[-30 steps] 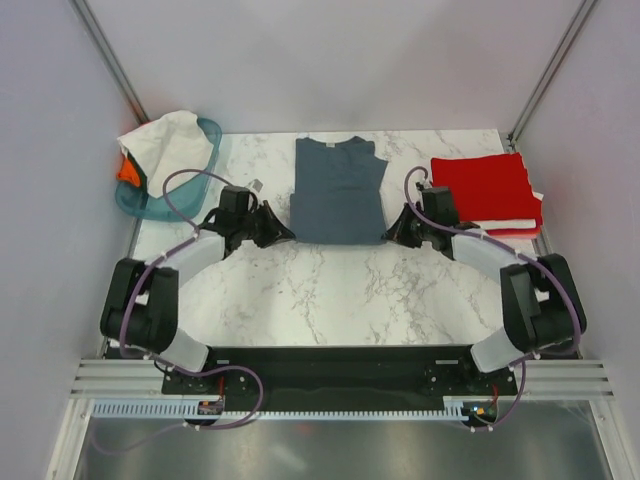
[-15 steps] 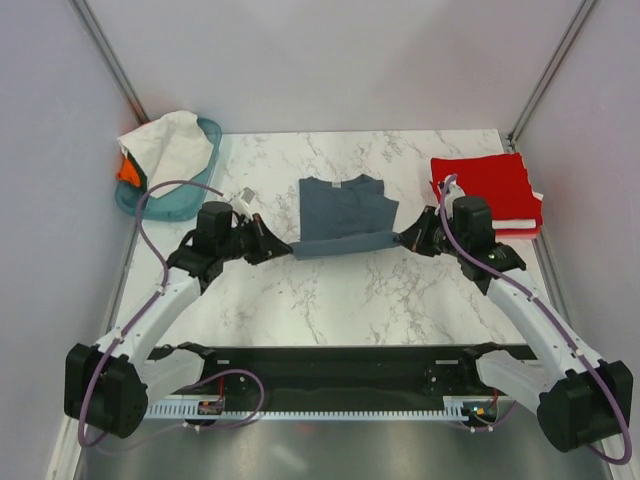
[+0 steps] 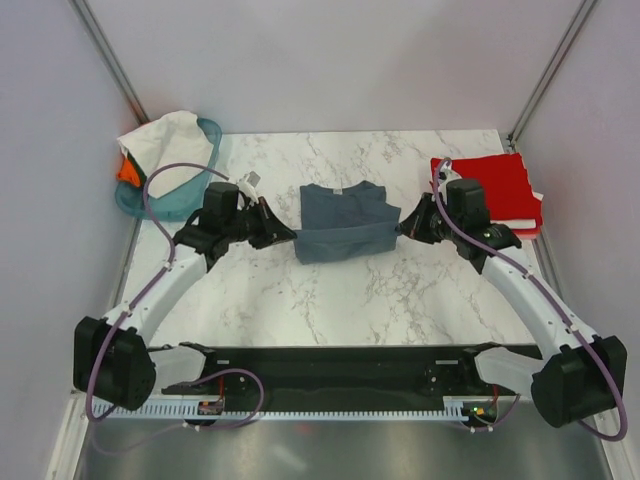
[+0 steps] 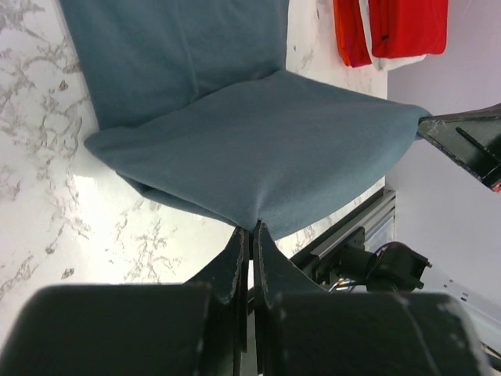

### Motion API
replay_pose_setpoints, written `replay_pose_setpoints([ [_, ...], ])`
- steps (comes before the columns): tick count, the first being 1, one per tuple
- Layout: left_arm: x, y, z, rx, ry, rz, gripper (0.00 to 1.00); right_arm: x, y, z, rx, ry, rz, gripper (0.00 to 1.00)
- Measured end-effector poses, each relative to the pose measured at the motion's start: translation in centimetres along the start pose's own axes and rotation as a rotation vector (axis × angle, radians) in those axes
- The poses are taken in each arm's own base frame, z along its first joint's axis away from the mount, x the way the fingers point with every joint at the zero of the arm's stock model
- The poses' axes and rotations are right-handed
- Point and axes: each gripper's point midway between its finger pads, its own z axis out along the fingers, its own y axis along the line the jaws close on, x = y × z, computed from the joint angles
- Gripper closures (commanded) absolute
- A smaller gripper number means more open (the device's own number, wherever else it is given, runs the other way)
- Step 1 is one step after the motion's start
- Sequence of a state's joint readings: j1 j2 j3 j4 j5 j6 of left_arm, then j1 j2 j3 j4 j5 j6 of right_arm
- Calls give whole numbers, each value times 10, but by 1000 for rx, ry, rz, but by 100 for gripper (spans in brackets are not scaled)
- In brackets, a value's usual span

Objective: Fold and stack the t-shirts
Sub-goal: Fold the tshirt

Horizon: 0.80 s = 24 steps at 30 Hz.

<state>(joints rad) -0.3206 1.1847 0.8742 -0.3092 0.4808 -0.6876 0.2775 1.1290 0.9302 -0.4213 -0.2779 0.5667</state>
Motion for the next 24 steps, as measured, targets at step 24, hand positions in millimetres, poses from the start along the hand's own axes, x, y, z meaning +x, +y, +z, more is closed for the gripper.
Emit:
replay_pose_setpoints([
  [24, -128, 42, 104, -97, -9, -96, 97, -78, -31, 109, 191, 2, 24, 100],
])
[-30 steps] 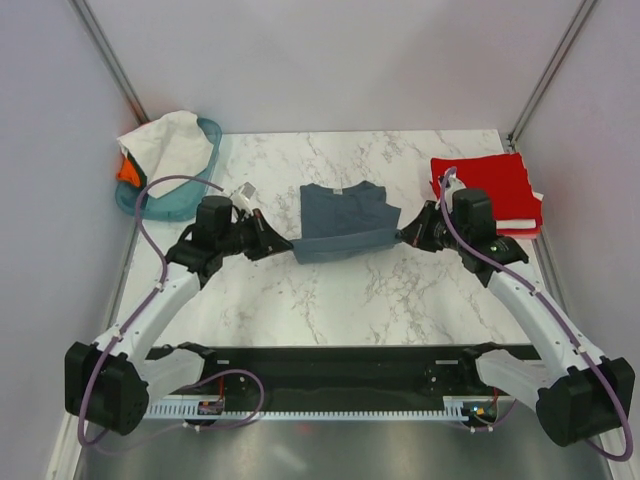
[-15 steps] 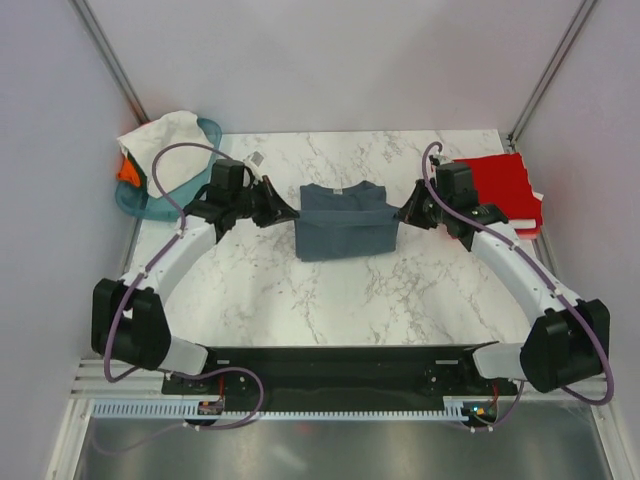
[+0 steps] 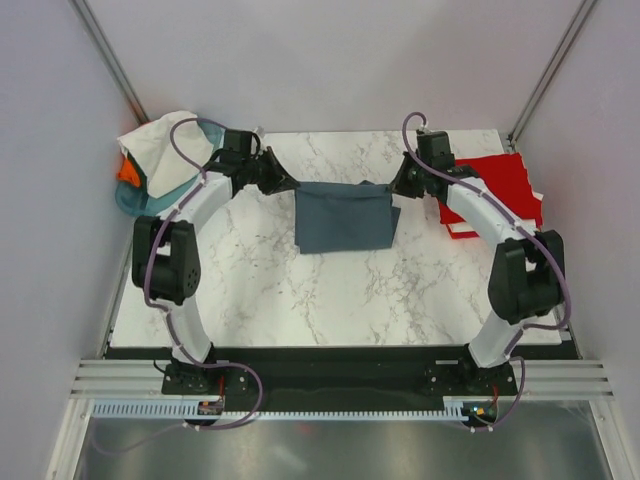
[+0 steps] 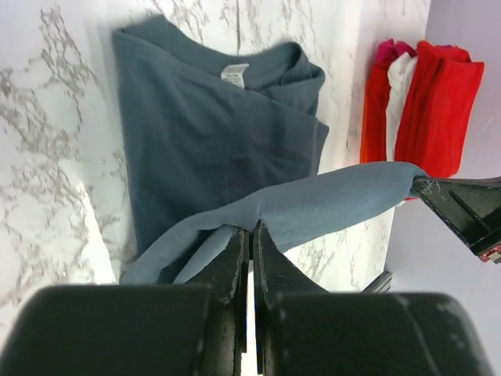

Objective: Fold and stack the t-shirts
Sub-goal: Fold the tshirt, then neatly place the folded tshirt to the corner

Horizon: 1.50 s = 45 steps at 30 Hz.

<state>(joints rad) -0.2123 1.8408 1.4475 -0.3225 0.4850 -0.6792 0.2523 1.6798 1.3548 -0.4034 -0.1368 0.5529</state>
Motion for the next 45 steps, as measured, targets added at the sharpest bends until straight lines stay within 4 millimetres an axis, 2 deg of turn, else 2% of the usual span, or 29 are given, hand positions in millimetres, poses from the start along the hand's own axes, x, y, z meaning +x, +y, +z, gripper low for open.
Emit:
replay_pose_setpoints([
  [5, -26, 15, 41, 4, 20, -22, 93, -13, -13, 49, 35, 24, 20, 97],
  [6, -31, 20, 52, 7, 26, -29, 88, -13, -17, 57, 44, 31, 26, 91],
  [7, -35, 26, 62, 6, 32, -37, 79, -13, -21, 66, 51, 36, 36, 86],
  [8, -39, 32, 72, 5, 38, -50, 65, -14, -25, 73, 55, 39, 44, 76],
  [9, -43, 37, 81, 6, 42, -59, 36, -15, -28, 81, 60, 42, 56, 50],
  [10, -48, 42, 91, 7, 41, -63, 21, -17, -32, 89, 63, 41, 69, 44],
  [12, -51, 53, 106, 4, 48, -84, 6, -23, -40, 105, 65, 37, 74, 38],
  [15, -48, 67, 116, -14, 63, -101, 5, -31, -45, 120, 51, 23, 78, 37],
  [19, -48, 69, 115, -21, 56, -86, 9, -32, -50, 122, 35, -4, 70, 40],
  [23, -34, 76, 108, -34, 63, -73, 13, -14, -58, 122, 32, 10, 60, 46],
  [26, -20, 84, 107, -42, 79, -75, 15, -1, -63, 125, 35, 35, 59, 45],
  [29, -18, 83, 106, -25, 71, -63, 18, 1, -65, 129, 33, 37, 57, 43],
  [35, -13, 81, 110, -17, 74, -51, 31, 8, -68, 143, 18, 44, 58, 45],
  [45, -1, 73, 118, -20, 91, -33, 36, 1, -58, 158, -49, 33, 58, 48],
])
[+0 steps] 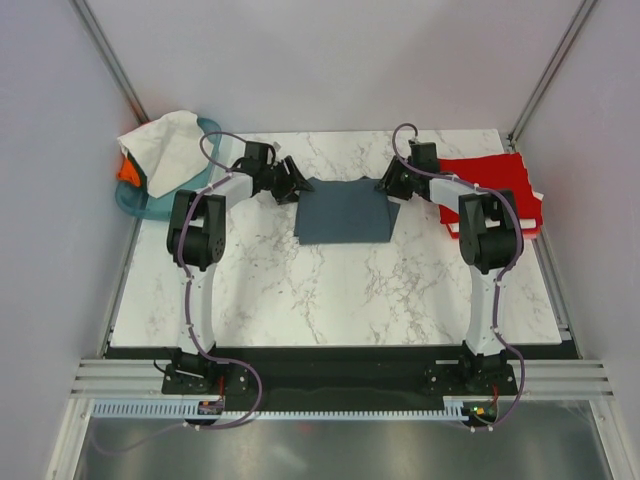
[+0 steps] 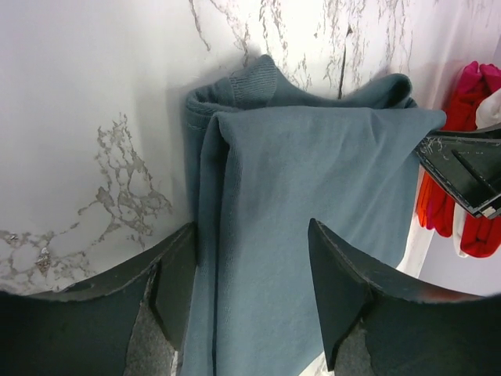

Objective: Fold and stack the t-shirts
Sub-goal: Neatly place the folded tshirt to the corner

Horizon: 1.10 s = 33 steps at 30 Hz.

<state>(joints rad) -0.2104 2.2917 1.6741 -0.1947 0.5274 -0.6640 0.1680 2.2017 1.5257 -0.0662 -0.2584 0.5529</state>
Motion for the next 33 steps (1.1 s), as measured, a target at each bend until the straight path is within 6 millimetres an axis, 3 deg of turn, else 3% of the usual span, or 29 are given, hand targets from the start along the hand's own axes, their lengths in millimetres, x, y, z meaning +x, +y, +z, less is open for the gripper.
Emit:
replay_pose_setpoints([
  [8, 2, 1, 5, -21, -8, 7, 44, 1, 6, 6, -45, 6, 14, 57],
  [11, 1, 2, 7, -45, -25, 13, 41, 2, 6, 6, -46, 7, 16, 56],
  [15, -3, -1, 6, -72, -53, 25, 30, 1, 7, 6, -49, 5, 21, 47],
  [22, -11, 2, 3, -128, -101, 32, 29, -3, 11, 7, -59, -10, 12, 40],
  [25, -13, 4, 1, -141, -111, 30, 24, -3, 12, 7, -63, -11, 12, 38],
  [27, -14, 5, -1, -153, -116, 33, 15, -4, 13, 7, -81, -19, 13, 27],
  [30, -14, 6, -7, -174, -128, 40, 14, -5, 17, 5, -127, -30, 20, 28],
  [33, -12, 9, -9, -185, -125, 42, 18, -5, 16, 4, -144, -34, 26, 33],
])
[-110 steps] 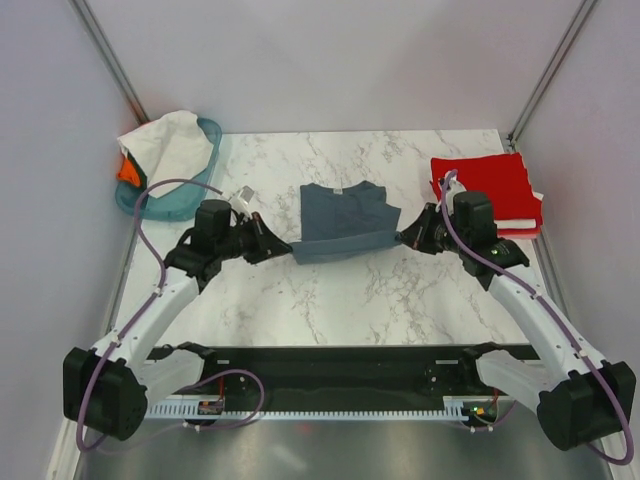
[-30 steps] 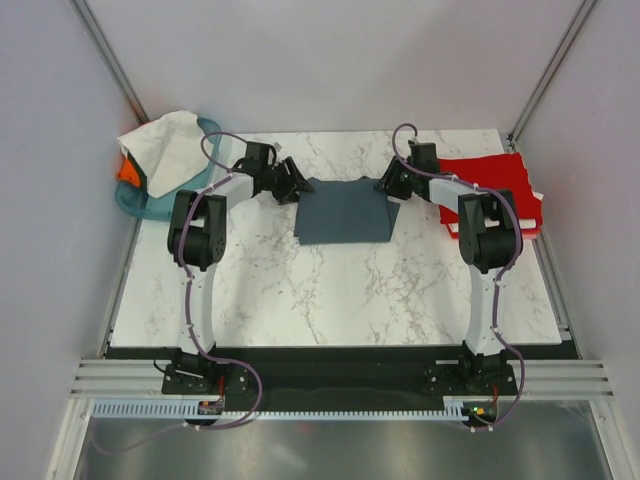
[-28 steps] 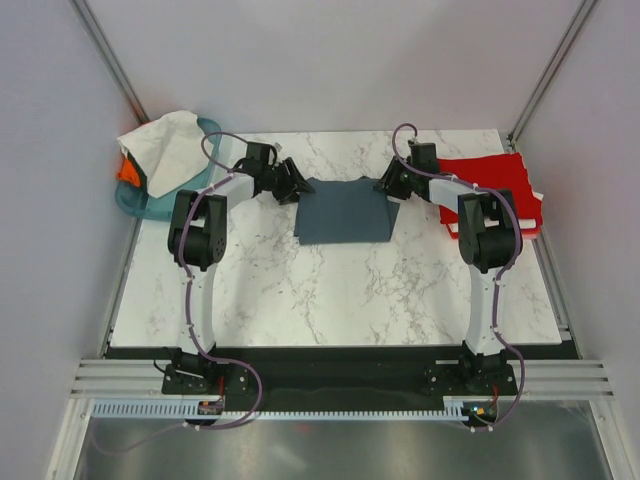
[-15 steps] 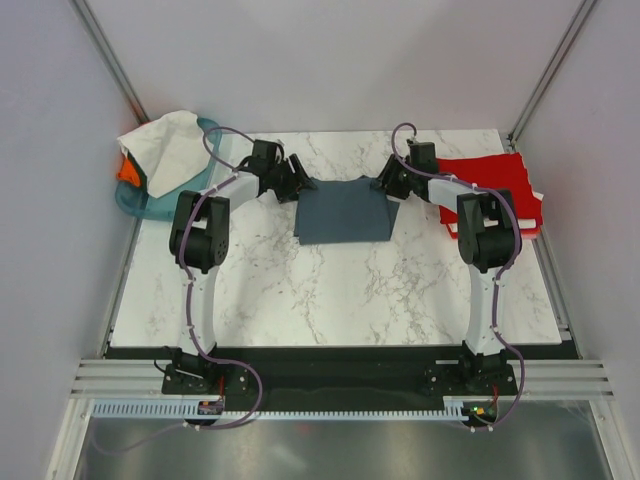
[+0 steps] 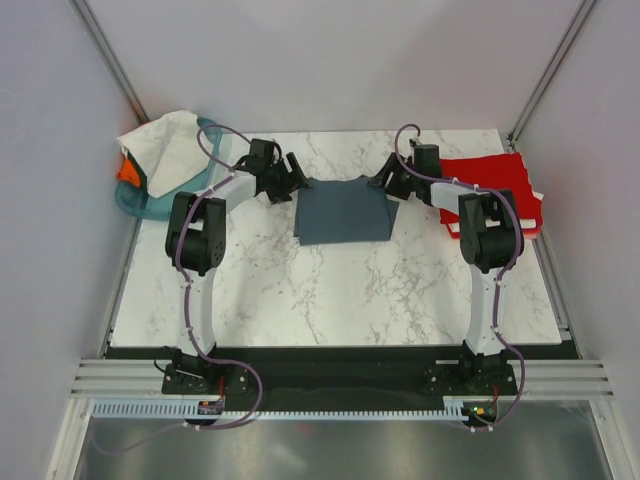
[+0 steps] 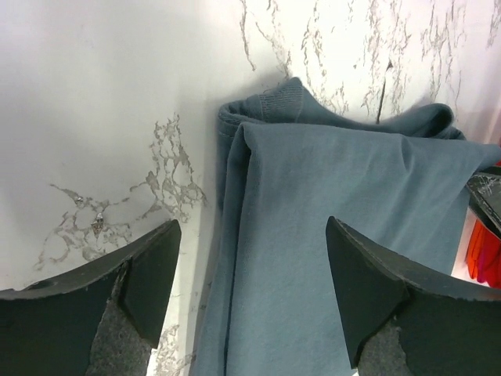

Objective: Fold and stack the t-shirts
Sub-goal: Neatly place the folded tshirt to the corner

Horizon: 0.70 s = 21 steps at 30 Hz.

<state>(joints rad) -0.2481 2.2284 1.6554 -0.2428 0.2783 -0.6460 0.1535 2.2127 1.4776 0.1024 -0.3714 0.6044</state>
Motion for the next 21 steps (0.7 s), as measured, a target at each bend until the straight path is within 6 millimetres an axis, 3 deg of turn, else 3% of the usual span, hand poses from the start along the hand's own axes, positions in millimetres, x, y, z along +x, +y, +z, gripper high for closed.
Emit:
replay_pose_setpoints([
  [5, 2, 3, 0, -8, 8, -1, 30, 1, -3, 0, 8, 1, 4, 35],
  [11, 3, 3, 1, -8, 14, -2, 31, 0, -4, -1, 17, -10, 3, 32],
  [21, 0, 0, 11, 4, 13, 3, 38, 2, -7, 0, 50, 7, -1, 42],
])
